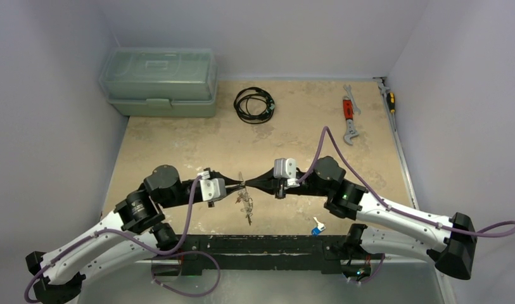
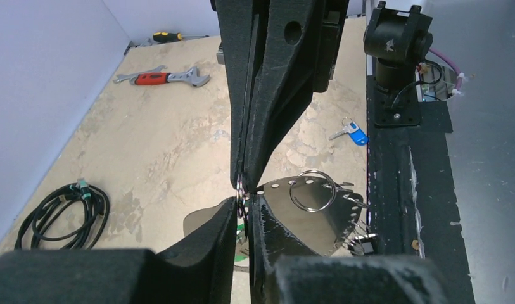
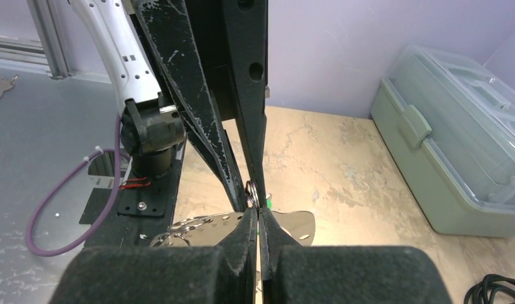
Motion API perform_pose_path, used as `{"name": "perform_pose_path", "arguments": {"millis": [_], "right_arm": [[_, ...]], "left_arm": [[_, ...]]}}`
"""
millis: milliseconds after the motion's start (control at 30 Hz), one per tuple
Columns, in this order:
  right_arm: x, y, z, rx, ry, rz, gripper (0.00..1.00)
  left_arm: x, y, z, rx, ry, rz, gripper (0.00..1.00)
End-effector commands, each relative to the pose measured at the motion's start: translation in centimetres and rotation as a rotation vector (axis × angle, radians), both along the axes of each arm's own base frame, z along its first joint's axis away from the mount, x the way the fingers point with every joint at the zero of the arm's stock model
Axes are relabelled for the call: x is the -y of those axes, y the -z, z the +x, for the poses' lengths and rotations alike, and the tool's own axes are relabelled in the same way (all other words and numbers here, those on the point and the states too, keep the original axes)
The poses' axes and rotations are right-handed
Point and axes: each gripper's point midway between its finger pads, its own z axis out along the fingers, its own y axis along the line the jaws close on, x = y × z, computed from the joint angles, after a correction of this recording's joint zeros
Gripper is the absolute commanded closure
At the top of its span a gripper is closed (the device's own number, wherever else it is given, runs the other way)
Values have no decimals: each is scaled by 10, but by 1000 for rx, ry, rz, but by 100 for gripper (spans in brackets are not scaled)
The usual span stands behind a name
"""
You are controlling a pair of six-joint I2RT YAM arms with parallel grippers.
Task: Put the keys on the keyring
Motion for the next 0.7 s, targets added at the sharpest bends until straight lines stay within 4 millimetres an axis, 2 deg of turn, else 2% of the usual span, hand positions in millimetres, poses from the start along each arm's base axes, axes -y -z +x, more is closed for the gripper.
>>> {"name": "perform_pose_path", "arguments": {"millis": [0,33,300,400,467,567,667], "right_arm": [[6,-32,-2,41,7,106,100],[6,-32,-3,41,2,108,100],[4,-32,-8,48,-33,77,99],[2,-25,-1,52,-9,32,73],[1,-21,5,57,15,6,61],[0,-15,8,57,26,-22,57],[-2,-9,13,58,37,-55,59]], "left_arm": [[7,-10,6,9,-9,-30,95],[8,-10,7,12,-9,-30,100],[8,-10,8,22,8,60,100],[6,-7,8,10,17,131,100],[6,-8,7,10,25,153,100],[4,-11,7,9,28,171,100],[3,-6,5,-3,39,205,100]]}}
